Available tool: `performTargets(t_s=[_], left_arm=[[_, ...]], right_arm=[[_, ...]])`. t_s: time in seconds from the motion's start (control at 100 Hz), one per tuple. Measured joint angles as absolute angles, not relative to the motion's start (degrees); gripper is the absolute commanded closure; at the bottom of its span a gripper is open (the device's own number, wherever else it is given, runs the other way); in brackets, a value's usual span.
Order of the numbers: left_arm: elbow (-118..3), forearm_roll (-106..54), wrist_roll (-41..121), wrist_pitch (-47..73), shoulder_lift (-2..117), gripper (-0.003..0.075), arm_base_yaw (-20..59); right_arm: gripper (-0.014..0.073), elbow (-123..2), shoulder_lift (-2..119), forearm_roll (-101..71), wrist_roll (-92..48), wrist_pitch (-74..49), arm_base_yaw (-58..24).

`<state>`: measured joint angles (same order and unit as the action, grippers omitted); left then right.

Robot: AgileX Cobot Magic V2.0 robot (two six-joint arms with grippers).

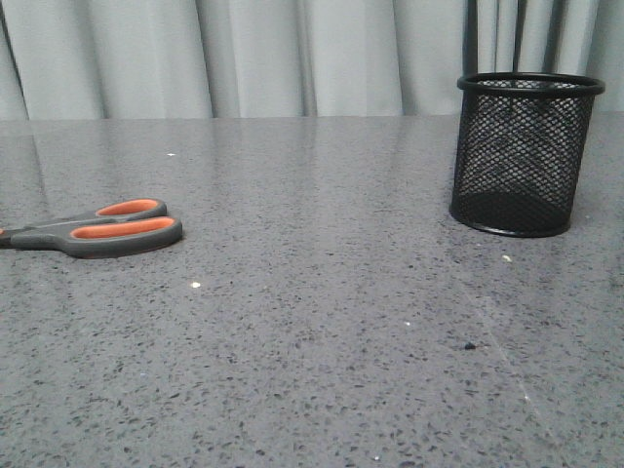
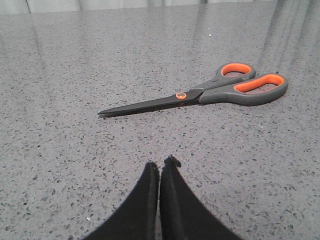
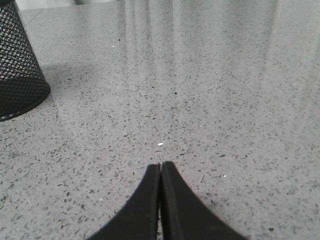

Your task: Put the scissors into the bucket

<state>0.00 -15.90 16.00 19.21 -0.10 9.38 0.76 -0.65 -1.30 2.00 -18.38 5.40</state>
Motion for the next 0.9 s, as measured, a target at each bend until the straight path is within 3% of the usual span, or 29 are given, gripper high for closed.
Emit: performTargets(t_s=[0.29,0.44,0.67,0.9], left_arm=[[0.00,-15.90,16.00,19.21,-0.10,0.0740,9.38],[0.00,-17.98,16.00,18.56,-0.10,0.0740,9.38],[0.00,-51.16,15.90,11.77,-0.10,0.0740,9.38],[-0.03,-68.42,15.90,7.34,-0.10,0.0740,9.38]], right_arm=[[0.0638,0.76,-0.65,-0.60,2.00,-16.65,5.40],[0.0638,0.76,-0.65,-1.97,2.00,-4.03,5.40],[0.0638,0.76,-0.65,-7.90,2.00,11.78,5.40],[0.0638,-0.19,-0.65,-14.50,2.00,7.28,5.40]])
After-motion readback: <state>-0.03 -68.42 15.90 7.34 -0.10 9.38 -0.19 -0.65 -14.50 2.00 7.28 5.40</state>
